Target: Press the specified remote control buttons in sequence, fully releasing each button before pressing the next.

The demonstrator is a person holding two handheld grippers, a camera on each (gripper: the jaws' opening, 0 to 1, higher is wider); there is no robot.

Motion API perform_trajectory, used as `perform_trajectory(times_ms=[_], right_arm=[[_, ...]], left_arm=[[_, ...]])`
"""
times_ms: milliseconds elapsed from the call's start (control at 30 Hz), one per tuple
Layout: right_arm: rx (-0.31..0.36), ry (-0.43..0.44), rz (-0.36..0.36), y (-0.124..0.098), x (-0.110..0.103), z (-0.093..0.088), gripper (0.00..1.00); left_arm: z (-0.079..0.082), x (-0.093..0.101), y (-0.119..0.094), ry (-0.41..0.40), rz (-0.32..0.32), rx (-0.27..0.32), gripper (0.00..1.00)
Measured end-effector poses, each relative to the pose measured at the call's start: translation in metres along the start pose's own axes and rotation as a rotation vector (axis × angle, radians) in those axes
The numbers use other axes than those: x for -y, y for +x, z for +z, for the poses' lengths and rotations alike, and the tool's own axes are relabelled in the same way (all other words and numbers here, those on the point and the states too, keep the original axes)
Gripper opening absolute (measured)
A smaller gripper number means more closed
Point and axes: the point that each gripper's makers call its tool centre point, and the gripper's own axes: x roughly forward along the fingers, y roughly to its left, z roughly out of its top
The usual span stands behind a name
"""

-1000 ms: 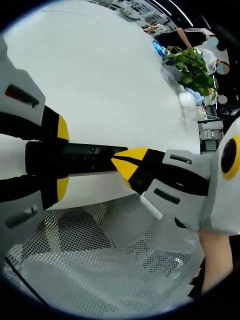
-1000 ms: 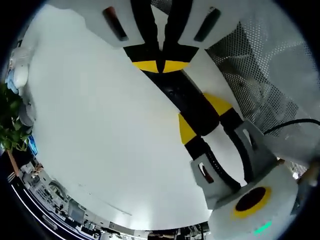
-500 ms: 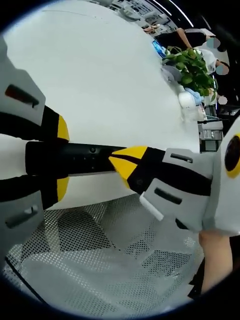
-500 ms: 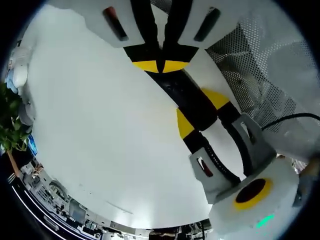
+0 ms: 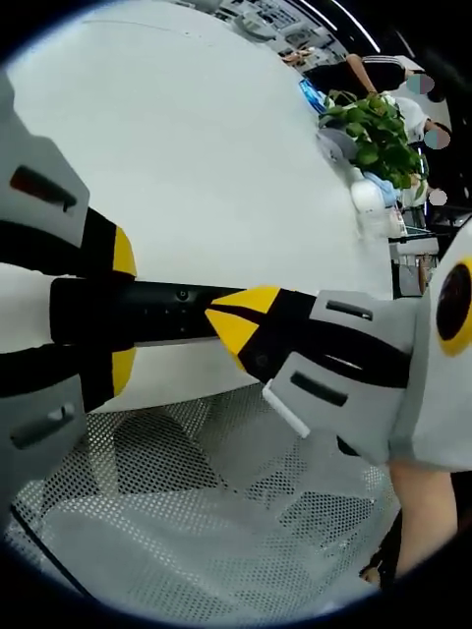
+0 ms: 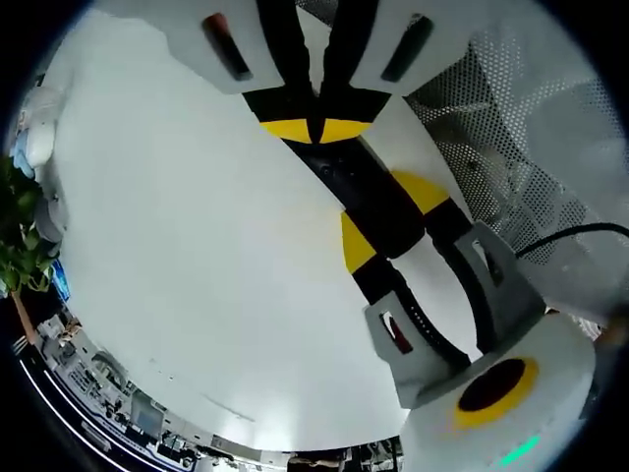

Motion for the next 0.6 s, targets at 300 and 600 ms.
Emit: perform_trajectory(times_ms=[300,600], right_arm=[[-0.006,-0.008,-0.002,-0.0006,0.0009,0.0003,0.0],[-0.002,-0.04,0.018,0.0,-0.0066,0.0069,0.0]], left_arm=[[0.0001,-0.0004,0.0002,-0.002,0.0,0.001,0.19],[0.0001,0.0001,-0.0006,-0.003,0.002,0.002,0.19]])
